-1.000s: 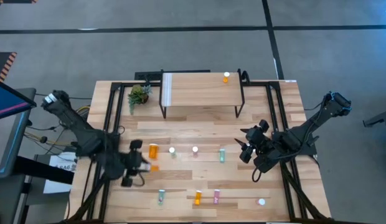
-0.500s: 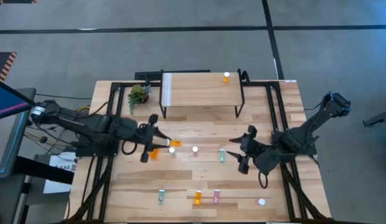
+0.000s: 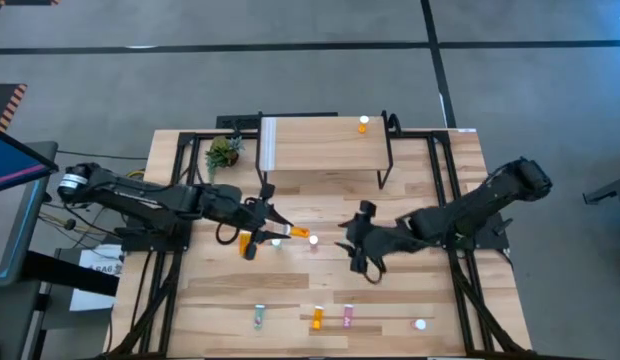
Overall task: Pick and place medicine bottles onto shelf by color
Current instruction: Put the left small orange pill bottle on the shelf aligned with the other small orange pill bottle
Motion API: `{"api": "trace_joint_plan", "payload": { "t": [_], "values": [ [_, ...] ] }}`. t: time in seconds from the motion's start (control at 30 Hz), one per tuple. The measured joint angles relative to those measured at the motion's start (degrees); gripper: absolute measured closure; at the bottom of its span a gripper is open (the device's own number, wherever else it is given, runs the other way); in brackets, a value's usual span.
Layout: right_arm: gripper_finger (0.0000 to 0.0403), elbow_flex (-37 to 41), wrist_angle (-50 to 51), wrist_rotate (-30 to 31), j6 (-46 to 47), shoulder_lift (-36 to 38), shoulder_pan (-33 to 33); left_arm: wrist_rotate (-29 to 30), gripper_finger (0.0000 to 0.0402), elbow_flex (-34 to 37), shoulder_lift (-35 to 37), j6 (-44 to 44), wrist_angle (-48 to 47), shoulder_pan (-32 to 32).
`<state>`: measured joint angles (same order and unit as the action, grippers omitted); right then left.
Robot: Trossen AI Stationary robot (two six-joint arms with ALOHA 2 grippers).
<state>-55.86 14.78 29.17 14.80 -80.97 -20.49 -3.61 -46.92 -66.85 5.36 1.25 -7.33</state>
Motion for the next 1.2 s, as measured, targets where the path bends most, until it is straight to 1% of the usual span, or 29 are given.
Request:
{"api": "trace_joint_plan", "payload": {
  "t": [0.07,0.13,0.2,0.3,0.4,0.47,0.53,0.63,0.7,0.83,1.03,1.2],
  "values": [
    [0.0155,0.2,-0.9,-2.2,-1.2,0.4,1.6,0.1,0.0287,0.1,-0.2,0.0,-0.3,0.0],
    [0.0155,3.3,-4.6,-3.4,-3.3,2.8,2.4,1.1,0.0287,-0.1,-1.3,0.0,0.7,0.0],
    [0.0155,8.2,-10.1,-4.6,-4.1,6.8,3.4,1.9,0.0287,0.2,-1.4,0.0,-0.5,0.0],
    [0.0155,17.7,-18.9,-7.5,-3.1,14.8,5.4,1.9,0.0287,0.0,-2.3,0.0,1.6,0.0],
    [0.0155,26.9,-29.6,-8.5,-2.8,21.7,7.0,2.0,0.0287,0.0,-3.6,0.0,4.6,0.0],
    [0.0155,30.7,-36.3,-8.6,-2.8,24.4,7.6,2.3,0.0287,0.0,-4.5,0.0,6.8,0.0],
    [0.0155,33.2,-40.9,-9.5,-2.9,25.9,7.7,2.4,0.0287,0.0,-6.5,0.0,10.9,0.0],
    [0.0155,33.9,-44.2,-11.3,-3.3,25.4,7.1,2.4,0.0287,0.1,-9.3,0.1,13.3,0.0],
    [0.0155,33.9,-44.6,-11.5,-4.7,25.2,6.4,2.5,0.0287,0.0,-11.4,0.5,14.1,0.0],
    [0.0155,34.0,-46.8,-11.5,-6.7,22.0,6.2,2.6,0.0287,0.1,-13.4,0.4,15.8,0.1],
    [0.0155,33.4,-54.2,-12.3,-9.4,14.5,6.5,2.8,0.0287,0.1,-13.6,0.4,16.9,0.1],
    [0.0155,29.2,-55.7,-12.8,-12.8,8.2,6.7,2.8,0.0287,0.1,-13.6,0.3,16.5,0.1]
  ]
}}
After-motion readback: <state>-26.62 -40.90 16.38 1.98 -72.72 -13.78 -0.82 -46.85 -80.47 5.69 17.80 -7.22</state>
